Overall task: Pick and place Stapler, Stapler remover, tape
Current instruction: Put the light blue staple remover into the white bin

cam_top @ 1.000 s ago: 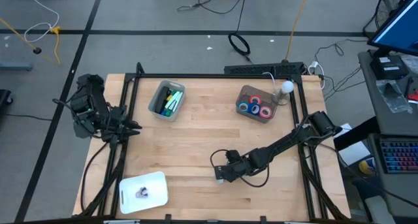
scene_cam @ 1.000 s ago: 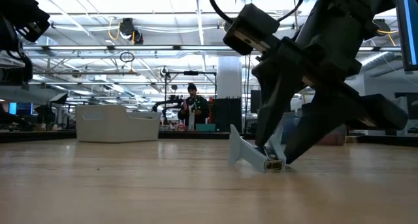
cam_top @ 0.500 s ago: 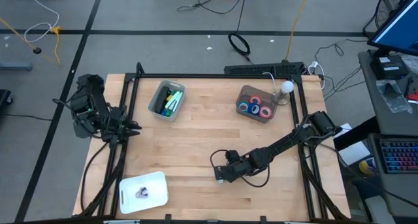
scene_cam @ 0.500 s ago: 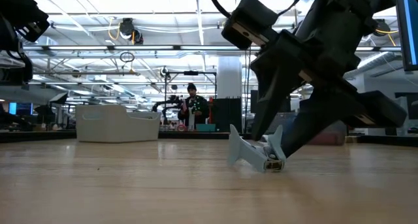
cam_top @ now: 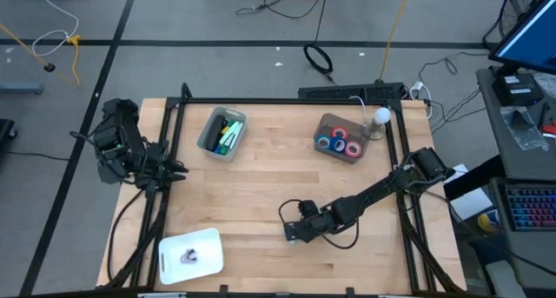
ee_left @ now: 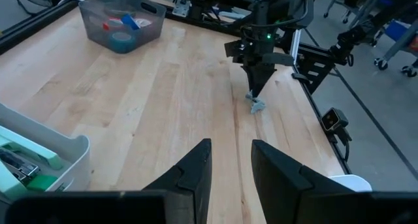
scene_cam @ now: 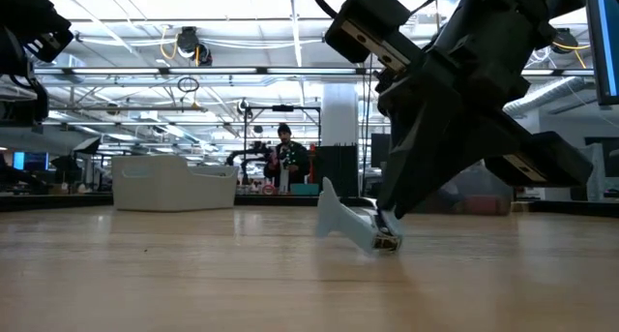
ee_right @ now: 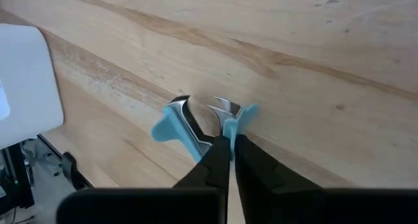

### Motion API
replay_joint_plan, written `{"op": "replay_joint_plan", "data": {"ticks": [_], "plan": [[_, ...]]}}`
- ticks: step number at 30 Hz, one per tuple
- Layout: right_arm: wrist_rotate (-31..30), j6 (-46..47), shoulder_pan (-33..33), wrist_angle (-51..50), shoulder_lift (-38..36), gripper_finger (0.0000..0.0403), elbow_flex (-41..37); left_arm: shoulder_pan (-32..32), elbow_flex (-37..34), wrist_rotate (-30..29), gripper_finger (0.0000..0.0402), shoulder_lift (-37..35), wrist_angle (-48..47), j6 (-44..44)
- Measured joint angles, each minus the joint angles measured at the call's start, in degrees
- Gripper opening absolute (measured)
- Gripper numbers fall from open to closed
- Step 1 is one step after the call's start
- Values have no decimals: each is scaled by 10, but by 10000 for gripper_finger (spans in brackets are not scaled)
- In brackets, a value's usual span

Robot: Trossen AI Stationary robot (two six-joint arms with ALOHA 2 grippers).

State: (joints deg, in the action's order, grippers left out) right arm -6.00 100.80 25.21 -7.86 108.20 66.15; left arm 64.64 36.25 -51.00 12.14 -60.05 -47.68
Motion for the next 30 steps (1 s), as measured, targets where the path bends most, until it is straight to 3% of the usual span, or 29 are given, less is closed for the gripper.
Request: {"op": "replay_joint_plan", "data": {"ticks": [11,19,25,30], "plan": [[-23,-46,-4,-7,-33,3,0,0,0,-1,108,0,2,-23],[-111,-166,-11,-4,-107,1,0,0,0,-16,108,16,13,-80],[-150,-292,-32,18,-156,1,0,-1,0,-51,108,72,130,-13],[-142,-413,-56,80,-182,1,0,-24,0,-71,108,146,270,83]]}}
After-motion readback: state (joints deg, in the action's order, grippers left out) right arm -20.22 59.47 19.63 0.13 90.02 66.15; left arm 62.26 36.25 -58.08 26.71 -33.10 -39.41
